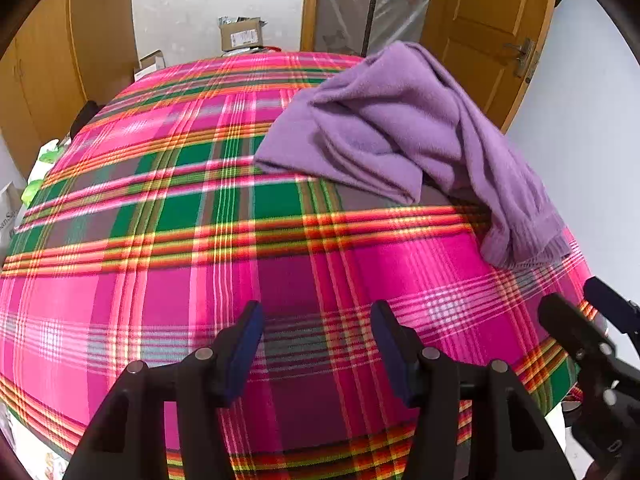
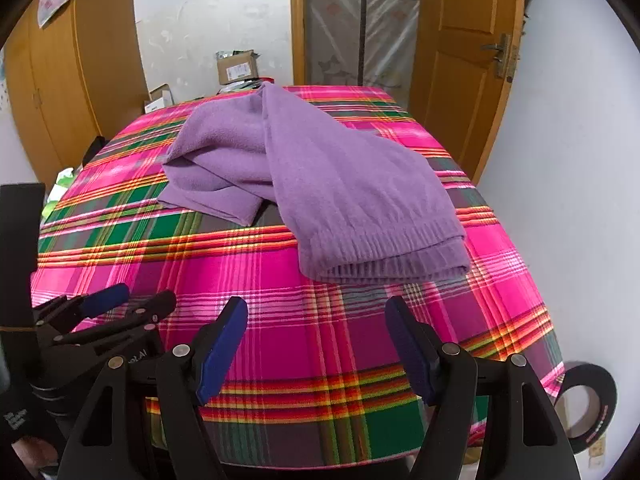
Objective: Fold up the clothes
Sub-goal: 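Grasp the lilac garment's ribbed cuff with the right gripper while the left grasps beside it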
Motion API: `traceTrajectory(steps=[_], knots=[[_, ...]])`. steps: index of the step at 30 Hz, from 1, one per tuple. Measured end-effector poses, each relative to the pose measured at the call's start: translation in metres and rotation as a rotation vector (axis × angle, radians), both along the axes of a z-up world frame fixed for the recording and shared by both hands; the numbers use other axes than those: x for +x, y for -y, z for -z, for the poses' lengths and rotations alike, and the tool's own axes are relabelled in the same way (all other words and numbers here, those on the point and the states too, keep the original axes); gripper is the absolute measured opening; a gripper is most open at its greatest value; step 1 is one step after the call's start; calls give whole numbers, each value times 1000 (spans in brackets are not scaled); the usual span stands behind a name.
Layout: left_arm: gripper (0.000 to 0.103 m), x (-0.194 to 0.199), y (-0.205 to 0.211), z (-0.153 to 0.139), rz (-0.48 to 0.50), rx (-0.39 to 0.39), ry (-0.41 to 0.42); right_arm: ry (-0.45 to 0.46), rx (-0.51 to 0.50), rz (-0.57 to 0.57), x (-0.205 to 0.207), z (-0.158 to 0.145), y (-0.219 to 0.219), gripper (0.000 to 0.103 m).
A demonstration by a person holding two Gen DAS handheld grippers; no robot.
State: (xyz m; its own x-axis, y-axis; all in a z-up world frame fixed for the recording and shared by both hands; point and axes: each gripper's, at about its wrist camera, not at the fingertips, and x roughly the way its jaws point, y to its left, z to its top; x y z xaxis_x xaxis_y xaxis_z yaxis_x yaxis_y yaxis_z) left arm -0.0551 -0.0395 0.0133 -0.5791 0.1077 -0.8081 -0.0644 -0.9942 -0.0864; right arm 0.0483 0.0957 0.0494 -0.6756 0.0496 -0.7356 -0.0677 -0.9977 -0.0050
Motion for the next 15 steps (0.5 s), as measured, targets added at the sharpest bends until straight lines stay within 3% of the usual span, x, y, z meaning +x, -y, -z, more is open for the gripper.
traceTrajectory(steps=[6,12,15], knots=[[56,-11,5,-28,42,-13,-120,-35,-10,-29,-1,-2,-4,73],[56,-28,-12,-57,79,-39,-202,-12,16,-1,-10,3,-14,73],[56,-38,-13,-68,98,-31,-229,-44,-9,10,-9,1,-23,73]])
